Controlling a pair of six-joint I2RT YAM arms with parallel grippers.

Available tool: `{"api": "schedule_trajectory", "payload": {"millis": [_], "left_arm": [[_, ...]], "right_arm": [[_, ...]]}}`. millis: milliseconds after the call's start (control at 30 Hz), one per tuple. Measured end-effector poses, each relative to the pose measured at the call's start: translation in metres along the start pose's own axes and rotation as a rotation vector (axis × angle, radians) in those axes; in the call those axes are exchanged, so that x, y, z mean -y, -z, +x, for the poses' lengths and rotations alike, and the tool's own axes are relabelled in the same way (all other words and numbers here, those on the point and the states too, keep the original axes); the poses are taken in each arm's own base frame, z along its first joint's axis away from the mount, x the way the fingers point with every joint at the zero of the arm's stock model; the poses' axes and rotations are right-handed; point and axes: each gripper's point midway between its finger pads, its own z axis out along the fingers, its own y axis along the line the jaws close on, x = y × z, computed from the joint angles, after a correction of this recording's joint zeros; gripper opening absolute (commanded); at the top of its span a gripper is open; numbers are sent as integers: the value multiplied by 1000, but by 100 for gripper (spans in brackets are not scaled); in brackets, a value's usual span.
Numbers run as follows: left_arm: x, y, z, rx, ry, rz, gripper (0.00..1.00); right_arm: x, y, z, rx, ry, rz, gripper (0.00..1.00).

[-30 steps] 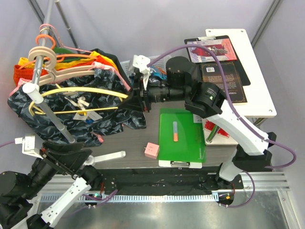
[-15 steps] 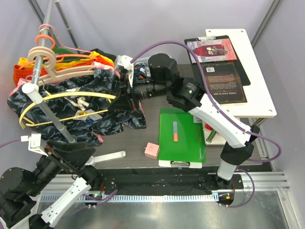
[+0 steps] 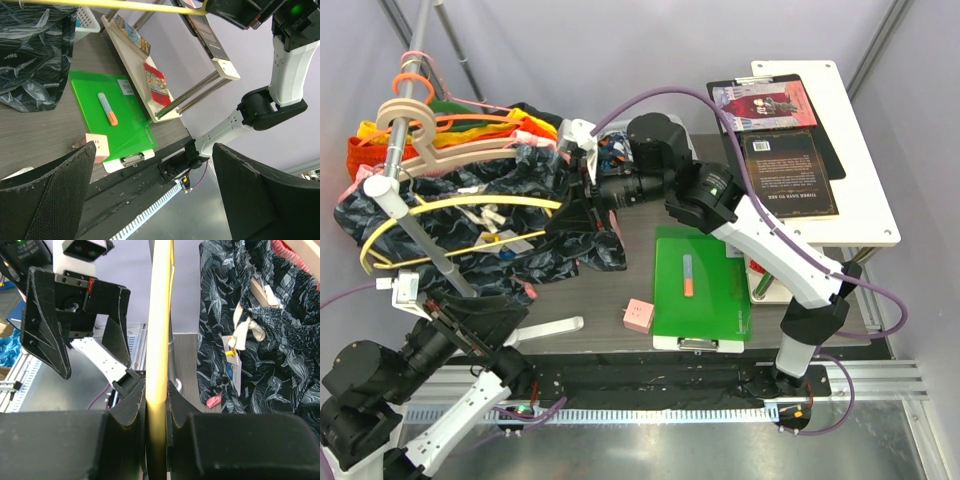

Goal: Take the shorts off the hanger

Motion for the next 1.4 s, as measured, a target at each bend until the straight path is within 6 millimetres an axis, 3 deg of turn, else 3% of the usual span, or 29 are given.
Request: {"api": "schedule_trajectory", "payload": {"millis": [200,433,500,533,600,667,733,800,833,967,1167,1300,1400], "left_arm": [[-1,-3,1,-9,0,-8,97],[0,-5,1,-15,1,-7,97],[1,-5,1,-16,1,-4,97],[1,-5,1,-15,2,-3,97],[1,-5,1,-19,3,-2,97],[2,-6,2,-23,4,-1,97],[1,-7,3,-26,8,-2,97],[1,-8,3,-29,12,-3,97],[1,-9,4,-30,15,-3,97],[-3,-14,9,-42,23,-10,97],[-12,-25,20,-70,38,-31,97],[-18,-34,29,-92,52,-40,97],[-26,-40,37,-112,57,-55,97]], "right_arm": [[13,-4,19,-55,45,32,1],[20,-6,23,-67,124,35,1],[21,-6,23,-68,131,35,11],[21,-7,24,-69,132,35,25],[23,-7,25,-72,129,39,29],[26,-8,29,-80,117,52,44],[31,-10,38,-96,91,74,59],[38,-12,49,-113,58,104,67],[41,-12,54,-124,45,120,76],[48,-7,68,-148,-8,190,96],[48,28,66,-109,-91,354,100],[36,73,69,-53,-172,493,100],[25,109,83,-9,-249,590,100]]}}
